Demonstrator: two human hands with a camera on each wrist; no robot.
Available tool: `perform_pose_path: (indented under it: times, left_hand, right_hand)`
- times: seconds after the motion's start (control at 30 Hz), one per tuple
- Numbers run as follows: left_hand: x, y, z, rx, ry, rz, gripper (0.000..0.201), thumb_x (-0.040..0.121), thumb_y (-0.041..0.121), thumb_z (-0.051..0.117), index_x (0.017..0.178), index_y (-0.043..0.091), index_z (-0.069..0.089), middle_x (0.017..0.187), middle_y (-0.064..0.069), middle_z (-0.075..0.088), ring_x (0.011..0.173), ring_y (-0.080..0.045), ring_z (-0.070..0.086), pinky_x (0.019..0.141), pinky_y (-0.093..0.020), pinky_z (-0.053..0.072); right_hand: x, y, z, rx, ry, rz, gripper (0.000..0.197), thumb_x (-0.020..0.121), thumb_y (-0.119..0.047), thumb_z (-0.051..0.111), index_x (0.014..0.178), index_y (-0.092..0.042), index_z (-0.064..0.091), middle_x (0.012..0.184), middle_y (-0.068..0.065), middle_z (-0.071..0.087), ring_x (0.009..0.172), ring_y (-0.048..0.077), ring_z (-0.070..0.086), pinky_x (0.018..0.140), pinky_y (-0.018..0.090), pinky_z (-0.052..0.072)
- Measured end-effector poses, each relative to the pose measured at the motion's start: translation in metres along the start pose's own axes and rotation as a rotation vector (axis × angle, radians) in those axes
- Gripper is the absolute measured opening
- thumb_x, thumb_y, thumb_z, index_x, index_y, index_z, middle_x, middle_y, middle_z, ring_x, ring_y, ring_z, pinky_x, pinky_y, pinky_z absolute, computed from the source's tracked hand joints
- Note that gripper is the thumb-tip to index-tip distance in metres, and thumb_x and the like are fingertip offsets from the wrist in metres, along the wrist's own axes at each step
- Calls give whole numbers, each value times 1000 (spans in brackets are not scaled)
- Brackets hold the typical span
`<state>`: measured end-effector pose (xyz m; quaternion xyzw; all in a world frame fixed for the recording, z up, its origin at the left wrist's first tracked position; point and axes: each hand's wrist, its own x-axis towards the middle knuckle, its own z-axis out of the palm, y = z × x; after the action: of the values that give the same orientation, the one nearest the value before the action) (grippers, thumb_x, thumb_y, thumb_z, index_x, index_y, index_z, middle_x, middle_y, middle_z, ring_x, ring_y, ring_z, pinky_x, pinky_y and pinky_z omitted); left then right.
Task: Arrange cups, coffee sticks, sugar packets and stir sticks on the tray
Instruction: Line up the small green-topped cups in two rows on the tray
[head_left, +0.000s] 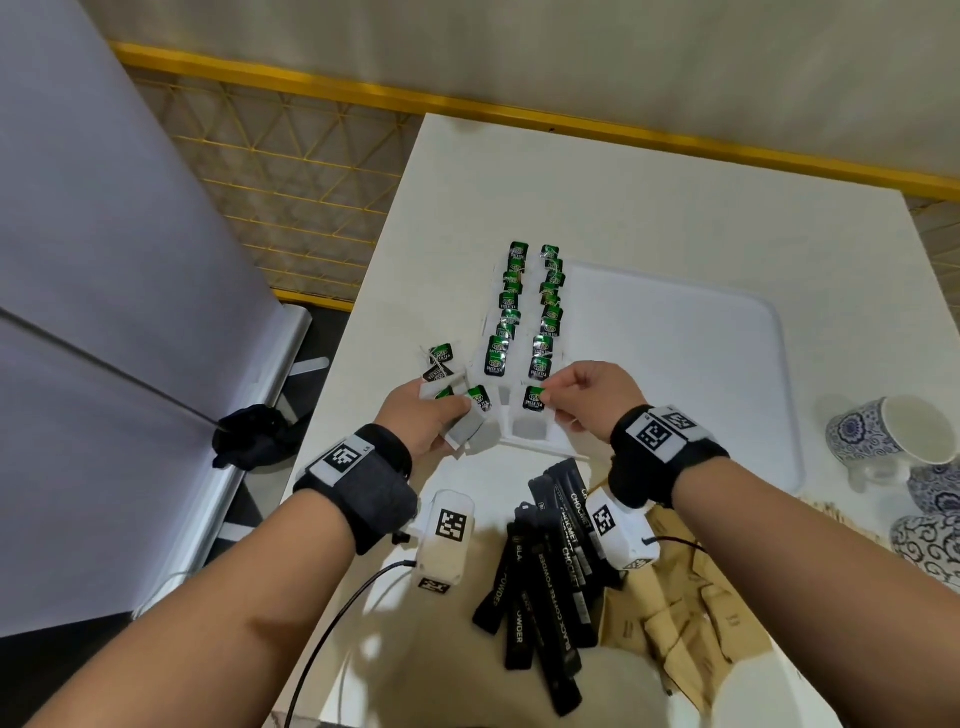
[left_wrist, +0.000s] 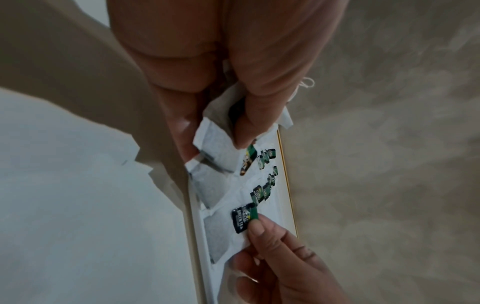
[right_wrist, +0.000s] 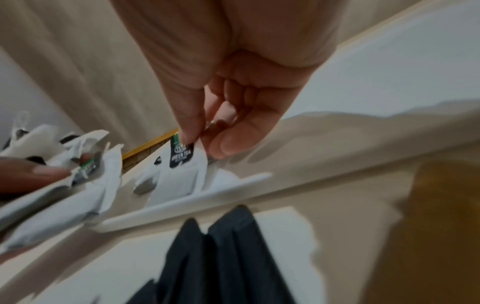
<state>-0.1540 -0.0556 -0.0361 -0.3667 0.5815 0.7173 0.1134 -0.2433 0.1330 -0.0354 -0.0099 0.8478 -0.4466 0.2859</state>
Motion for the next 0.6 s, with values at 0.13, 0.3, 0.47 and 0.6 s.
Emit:
perform_pose_path:
  times: [0.13,0.3,0.47,0.6]
  left_hand:
    - [-2,2,0,-10,5,-5,12,86,-1,62,95,7,61,97,-21,66,85,-33,64,80,-52,54]
    - [-2,3,2,-15,0,2,15,86,-1,62,96,9,63,104,-21,67,89,-32,65,84,-45,55]
    - [-2,5,7,10,-18,2,19,86,-1,62,104,5,62,109,-24,66,91,-32,64,89,-49,53]
    - [-3,6,13,14,-39,-3,26,85,-2,63,110,0,61,111,-27,65,93,-36,64,90,-57,50]
  right_hand:
    - [8,1,0,-67,59,-44,8,83,-16,71,76,-20,67,73,4,69,64,14,61,74,31,56]
    - [12,1,-2,-126,90,-58,7,80,-22,74,82,-23,67,78,-3,65,72,13,58,76,30,53]
    - [1,-6,-5,-102,141,-179,10,89,-28,64,97,-27,69,78,-9,61,70,6,54,70,23,42]
    - [-14,-9,3,-25,-128,-156,21,89,-37,62,108,-29,68,95,-10,69,86,4,62,77,21,47]
